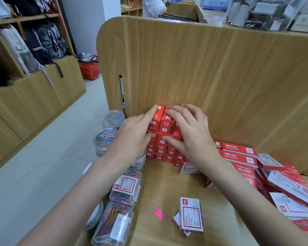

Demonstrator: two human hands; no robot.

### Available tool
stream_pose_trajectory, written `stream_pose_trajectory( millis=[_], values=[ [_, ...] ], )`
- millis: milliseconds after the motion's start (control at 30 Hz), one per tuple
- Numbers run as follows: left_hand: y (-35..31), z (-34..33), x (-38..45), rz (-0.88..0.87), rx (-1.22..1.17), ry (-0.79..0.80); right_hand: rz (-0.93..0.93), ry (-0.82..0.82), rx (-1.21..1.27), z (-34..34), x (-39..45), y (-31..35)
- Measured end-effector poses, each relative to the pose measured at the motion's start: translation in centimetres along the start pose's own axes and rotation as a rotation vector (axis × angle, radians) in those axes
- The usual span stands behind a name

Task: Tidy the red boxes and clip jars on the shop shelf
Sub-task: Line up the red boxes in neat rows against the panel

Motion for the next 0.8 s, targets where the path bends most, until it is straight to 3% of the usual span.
stream_pose_trajectory(
  millis=[567, 800],
  values=[
    [0.2, -0.2, -1.1, 0.001, -0.085, -0.021, 0.045, 0.091, 0.099, 0.8, -0.3, -0.9],
    [-1.6, 0.9, -3.7, -0.062, -0.05, -0.225, 0.011, 0.151, 0.25, 4.8, -3.3, -0.8]
  ],
)
Point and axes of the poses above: each hand's wrist, its own x-axis towards the middle knuckle, its own z-axis out of the back of the hand, y = z × x, the point moved 2 cm from there along x, towards the middle knuckle, and after that the axes turned 4 degrees about -z, right-handed, at the moved point
